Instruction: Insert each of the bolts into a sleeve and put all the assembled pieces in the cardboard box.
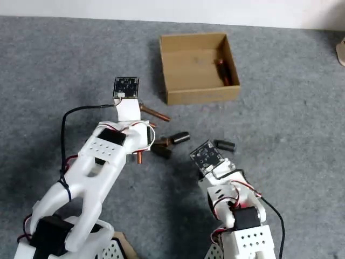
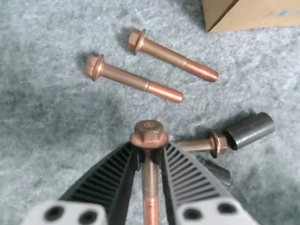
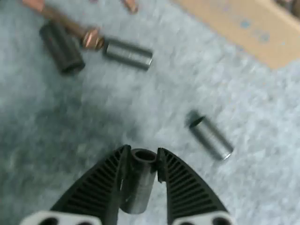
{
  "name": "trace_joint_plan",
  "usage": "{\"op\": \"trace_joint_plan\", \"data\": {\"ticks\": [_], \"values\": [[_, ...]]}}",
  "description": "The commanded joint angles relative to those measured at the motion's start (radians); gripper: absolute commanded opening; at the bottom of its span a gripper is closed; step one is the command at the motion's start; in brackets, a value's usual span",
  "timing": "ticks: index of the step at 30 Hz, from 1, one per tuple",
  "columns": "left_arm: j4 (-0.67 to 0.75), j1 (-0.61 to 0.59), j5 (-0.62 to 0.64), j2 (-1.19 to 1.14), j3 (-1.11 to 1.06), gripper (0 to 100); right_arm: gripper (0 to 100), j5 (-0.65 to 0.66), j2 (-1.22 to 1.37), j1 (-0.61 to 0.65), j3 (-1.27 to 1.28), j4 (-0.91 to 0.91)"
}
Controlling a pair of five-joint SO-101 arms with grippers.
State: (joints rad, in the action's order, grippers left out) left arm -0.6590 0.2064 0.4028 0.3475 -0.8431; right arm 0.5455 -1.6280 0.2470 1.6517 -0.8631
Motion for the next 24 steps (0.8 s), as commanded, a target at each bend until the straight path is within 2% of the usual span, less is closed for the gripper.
{"op": "trace_joint_plan", "data": {"ticks": [1, 9, 24], "values": [[0.02, -0.005, 0.003, 0.05, 0.007, 0, 0.4, 0.014, 0.001, 0.005, -0.105, -0.088], [0.02, -0.005, 0.003, 0.045, 0.007, 0, 0.4, -0.02, 0.145, 0.002, -0.243, -0.209], [0.02, -0.01, 0.003, 0.045, 0.007, 0, 0.5, -0.032, 0.441, 0.002, -0.332, -0.202]]}}
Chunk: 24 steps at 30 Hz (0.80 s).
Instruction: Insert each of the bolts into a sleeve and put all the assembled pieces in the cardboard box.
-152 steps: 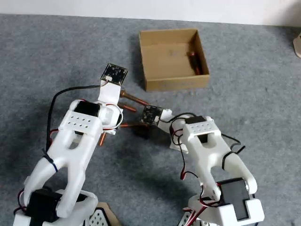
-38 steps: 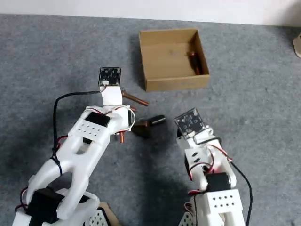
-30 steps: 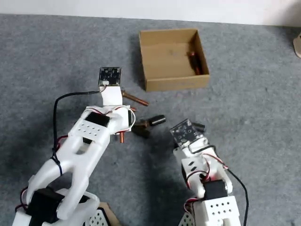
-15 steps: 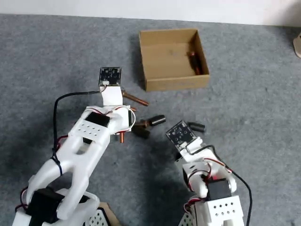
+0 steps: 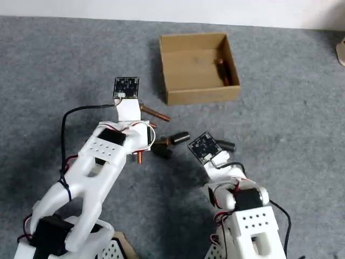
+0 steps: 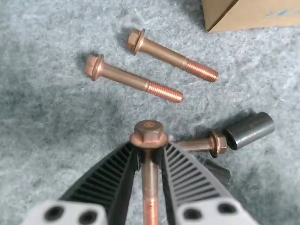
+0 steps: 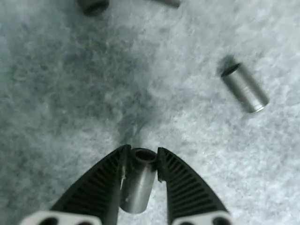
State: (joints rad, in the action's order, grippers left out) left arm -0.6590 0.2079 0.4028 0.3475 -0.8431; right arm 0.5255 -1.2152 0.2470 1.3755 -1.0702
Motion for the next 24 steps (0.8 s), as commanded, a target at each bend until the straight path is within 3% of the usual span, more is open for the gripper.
{"op": "trace_joint_plan", "data": {"ticks": [1, 24], "values": [[0.02, -0.012, 0.003, 0.045, 0.007, 0, 0.6, -0.012, 0.03, 0.002, -0.056, 0.005], [0.02, -0.012, 0.003, 0.042, 0.007, 0, 12.8, -0.04, 0.038, -0.022, -0.036, 0.004]]}}
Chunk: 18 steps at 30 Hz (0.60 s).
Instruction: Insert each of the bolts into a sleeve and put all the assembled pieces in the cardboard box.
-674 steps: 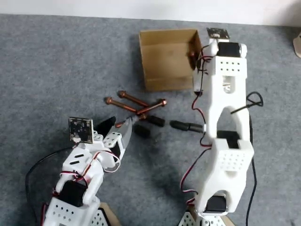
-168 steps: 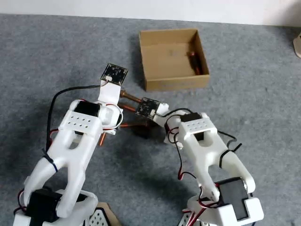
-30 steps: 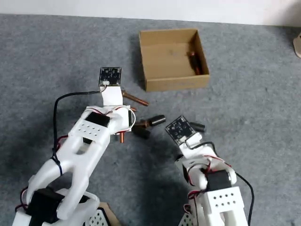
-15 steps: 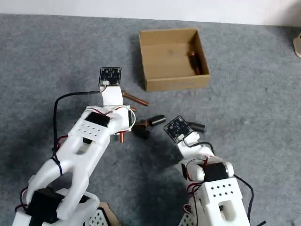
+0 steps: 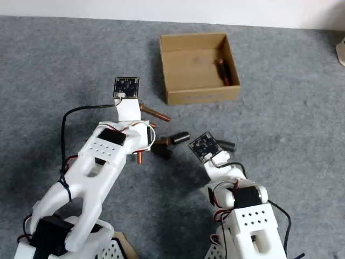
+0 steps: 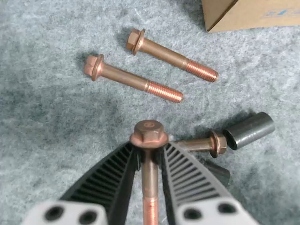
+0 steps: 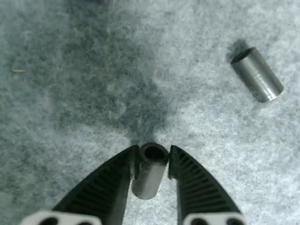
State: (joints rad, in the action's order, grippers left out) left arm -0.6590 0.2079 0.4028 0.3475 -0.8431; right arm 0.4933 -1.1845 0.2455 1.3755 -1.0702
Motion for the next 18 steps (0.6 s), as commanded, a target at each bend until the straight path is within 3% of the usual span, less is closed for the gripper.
{"op": "trace_joint_plan", "data": {"ticks": [1, 18], "values": [[0.02, -0.012, 0.003, 0.042, 0.007, 0, 13.0, -0.003, 0.007, -0.025, -0.027, 0.005], [0.02, -0.012, 0.003, 0.042, 0.007, 0, 12.7, 0.034, 0.007, -0.024, 0.142, 0.133]]}}
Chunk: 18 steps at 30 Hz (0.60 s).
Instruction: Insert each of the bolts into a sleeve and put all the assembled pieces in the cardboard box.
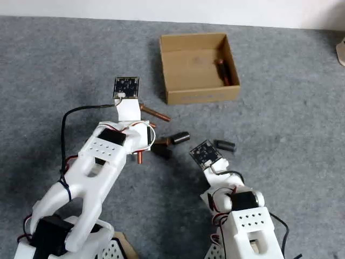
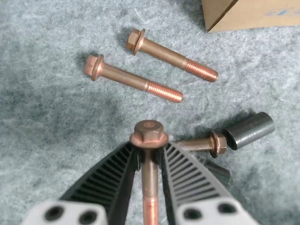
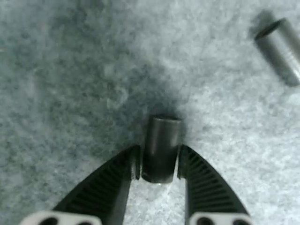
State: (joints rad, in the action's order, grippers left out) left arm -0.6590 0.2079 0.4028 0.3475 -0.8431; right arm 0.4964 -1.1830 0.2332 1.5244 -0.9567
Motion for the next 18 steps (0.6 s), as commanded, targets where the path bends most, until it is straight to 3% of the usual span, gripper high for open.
{"op": "trace_joint_plan", "data": {"ticks": [1, 7, 12, 18], "values": [[0.02, -0.012, 0.003, 0.042, 0.007, 0, 12.7, 0.038, 0.005, -0.012, -0.008, 0.019], [0.02, -0.012, 0.003, 0.042, 0.005, 0, 12.2, 0.048, 0.005, -0.012, -0.01, 0.019], [0.02, -0.012, 0.003, 0.042, 0.005, 0, 0.0, 0.149, 0.007, -0.016, 0.01, 0.067], [0.02, -0.012, 0.003, 0.042, 0.005, 0, 0.4, 0.153, -0.001, -0.018, 0.048, 0.068]]}}
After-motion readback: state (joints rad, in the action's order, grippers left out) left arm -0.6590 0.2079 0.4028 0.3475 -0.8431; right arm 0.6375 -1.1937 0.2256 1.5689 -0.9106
